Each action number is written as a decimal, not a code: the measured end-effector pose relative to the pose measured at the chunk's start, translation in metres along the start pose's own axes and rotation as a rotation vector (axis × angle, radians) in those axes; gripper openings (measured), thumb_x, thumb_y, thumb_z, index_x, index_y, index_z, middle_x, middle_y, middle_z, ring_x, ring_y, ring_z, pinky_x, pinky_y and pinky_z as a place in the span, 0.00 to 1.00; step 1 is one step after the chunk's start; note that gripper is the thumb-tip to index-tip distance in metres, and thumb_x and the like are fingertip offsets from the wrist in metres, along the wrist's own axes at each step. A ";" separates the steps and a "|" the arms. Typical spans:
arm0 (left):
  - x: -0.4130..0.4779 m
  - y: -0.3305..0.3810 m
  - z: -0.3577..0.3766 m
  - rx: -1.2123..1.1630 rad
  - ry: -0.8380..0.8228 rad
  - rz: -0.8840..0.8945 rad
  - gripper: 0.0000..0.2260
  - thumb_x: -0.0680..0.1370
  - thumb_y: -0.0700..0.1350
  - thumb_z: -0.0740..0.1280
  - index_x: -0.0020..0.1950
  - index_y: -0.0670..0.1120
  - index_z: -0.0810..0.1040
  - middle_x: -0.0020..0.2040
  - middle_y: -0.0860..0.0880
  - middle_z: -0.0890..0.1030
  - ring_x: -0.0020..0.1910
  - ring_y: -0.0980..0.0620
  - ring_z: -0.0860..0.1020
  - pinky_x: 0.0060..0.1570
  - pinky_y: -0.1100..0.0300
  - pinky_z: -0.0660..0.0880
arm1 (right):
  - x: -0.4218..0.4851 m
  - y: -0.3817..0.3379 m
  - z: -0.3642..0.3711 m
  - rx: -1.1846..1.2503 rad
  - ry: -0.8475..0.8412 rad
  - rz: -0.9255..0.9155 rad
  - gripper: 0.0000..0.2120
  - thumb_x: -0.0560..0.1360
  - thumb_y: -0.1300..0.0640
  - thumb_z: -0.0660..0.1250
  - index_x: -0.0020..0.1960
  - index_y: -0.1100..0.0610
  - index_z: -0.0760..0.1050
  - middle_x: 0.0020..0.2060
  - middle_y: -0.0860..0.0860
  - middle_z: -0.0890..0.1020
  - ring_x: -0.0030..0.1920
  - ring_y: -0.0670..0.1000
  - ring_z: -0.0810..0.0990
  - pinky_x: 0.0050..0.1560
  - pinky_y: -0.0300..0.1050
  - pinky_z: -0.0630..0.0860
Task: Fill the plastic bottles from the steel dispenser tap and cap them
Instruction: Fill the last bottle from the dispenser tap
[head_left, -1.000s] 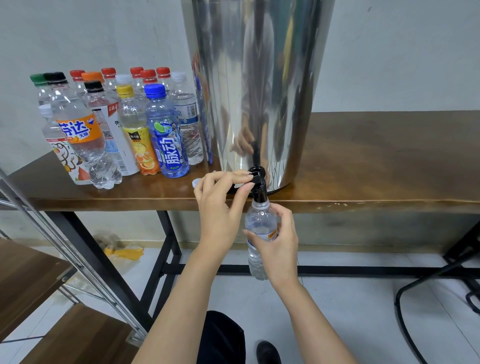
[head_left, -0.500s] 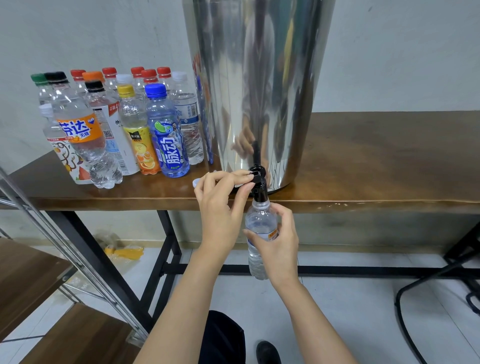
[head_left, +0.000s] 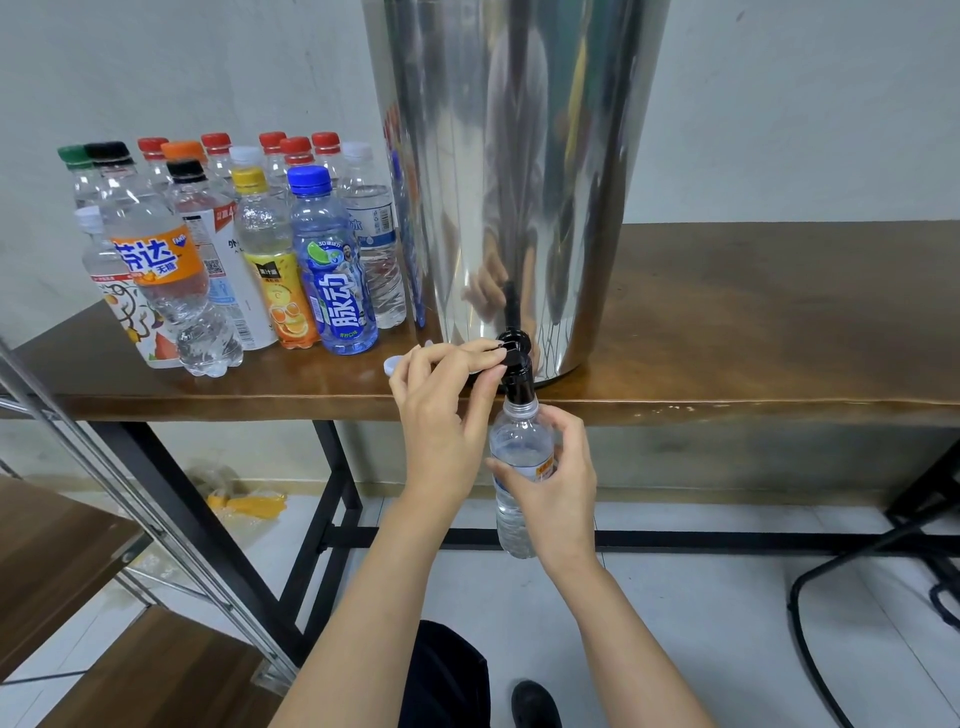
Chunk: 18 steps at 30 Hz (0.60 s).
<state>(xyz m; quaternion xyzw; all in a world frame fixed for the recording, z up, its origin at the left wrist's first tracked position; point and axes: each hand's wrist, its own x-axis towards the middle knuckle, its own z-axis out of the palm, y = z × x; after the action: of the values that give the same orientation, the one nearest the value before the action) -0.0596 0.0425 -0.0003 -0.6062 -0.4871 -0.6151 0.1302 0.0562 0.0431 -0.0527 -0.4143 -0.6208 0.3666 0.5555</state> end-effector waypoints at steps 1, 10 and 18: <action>0.000 0.000 0.000 -0.003 0.000 -0.001 0.04 0.80 0.45 0.66 0.53 0.53 0.78 0.57 0.61 0.78 0.55 0.58 0.74 0.63 0.42 0.65 | 0.000 0.000 0.000 -0.001 0.001 -0.001 0.32 0.66 0.62 0.81 0.60 0.44 0.69 0.58 0.43 0.76 0.57 0.34 0.74 0.52 0.24 0.69; 0.000 0.000 0.000 -0.004 -0.004 -0.012 0.04 0.80 0.46 0.66 0.53 0.55 0.76 0.57 0.62 0.79 0.54 0.60 0.73 0.63 0.44 0.65 | -0.001 0.002 0.000 0.008 -0.006 0.006 0.32 0.65 0.62 0.81 0.61 0.43 0.69 0.58 0.42 0.76 0.59 0.36 0.74 0.54 0.26 0.70; -0.001 0.001 -0.001 -0.003 -0.004 -0.007 0.04 0.79 0.45 0.66 0.51 0.49 0.80 0.56 0.61 0.79 0.53 0.56 0.75 0.62 0.44 0.66 | -0.002 0.001 0.001 0.003 0.000 0.000 0.33 0.66 0.61 0.81 0.58 0.38 0.68 0.58 0.41 0.76 0.59 0.37 0.74 0.54 0.27 0.70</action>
<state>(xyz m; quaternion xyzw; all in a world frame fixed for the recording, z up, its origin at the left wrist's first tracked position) -0.0589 0.0407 -0.0007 -0.6057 -0.4886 -0.6151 0.1264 0.0558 0.0420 -0.0542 -0.4134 -0.6204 0.3675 0.5561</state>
